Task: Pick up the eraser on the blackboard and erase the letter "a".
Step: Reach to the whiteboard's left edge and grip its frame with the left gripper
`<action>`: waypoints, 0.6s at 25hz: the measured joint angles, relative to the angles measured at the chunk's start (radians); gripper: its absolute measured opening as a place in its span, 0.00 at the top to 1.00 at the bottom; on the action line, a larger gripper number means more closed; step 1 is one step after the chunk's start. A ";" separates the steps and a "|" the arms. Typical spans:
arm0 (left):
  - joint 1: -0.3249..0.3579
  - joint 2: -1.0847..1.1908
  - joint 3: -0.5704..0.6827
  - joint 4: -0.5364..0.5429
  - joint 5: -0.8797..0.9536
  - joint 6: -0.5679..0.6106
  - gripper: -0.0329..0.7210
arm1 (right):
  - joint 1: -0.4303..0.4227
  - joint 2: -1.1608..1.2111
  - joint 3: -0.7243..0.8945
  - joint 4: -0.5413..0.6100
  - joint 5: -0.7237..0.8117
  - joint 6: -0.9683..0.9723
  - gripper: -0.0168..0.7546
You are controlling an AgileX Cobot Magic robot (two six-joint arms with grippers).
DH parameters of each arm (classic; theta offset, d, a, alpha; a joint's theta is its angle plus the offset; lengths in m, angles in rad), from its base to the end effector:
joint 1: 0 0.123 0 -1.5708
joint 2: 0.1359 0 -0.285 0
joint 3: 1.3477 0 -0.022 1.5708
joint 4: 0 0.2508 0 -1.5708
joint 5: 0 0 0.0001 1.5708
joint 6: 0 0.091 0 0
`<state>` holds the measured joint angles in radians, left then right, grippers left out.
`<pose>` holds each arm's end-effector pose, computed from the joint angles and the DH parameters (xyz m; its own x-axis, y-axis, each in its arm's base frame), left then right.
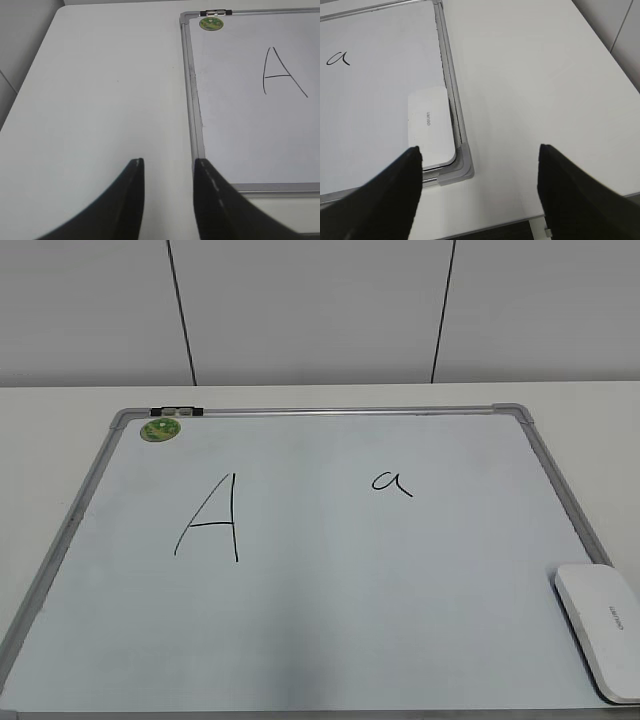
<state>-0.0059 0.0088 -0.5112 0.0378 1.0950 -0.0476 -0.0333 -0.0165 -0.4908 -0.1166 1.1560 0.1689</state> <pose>-0.0062 0.0031 0.2777 -0.4830 -0.0274 -0.8752 -0.0381 0.9992 -0.0103 -0.0112 -0.0093 0.2676 -0.5111 0.1378 -0.8484 0.1868 0.9813 0.0469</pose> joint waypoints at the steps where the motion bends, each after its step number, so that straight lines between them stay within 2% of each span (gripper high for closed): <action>1: 0.000 0.000 0.000 0.000 0.000 0.000 0.64 | 0.000 0.000 0.000 0.000 0.000 0.000 0.28; 15: 0.000 0.000 0.000 0.000 0.000 0.000 0.64 | 0.000 0.000 0.000 0.000 0.000 0.000 0.28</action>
<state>-0.0059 0.0088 -0.5112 0.0378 1.0950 -0.0476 -0.0333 -0.0165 -0.4908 -0.1166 1.1560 0.1689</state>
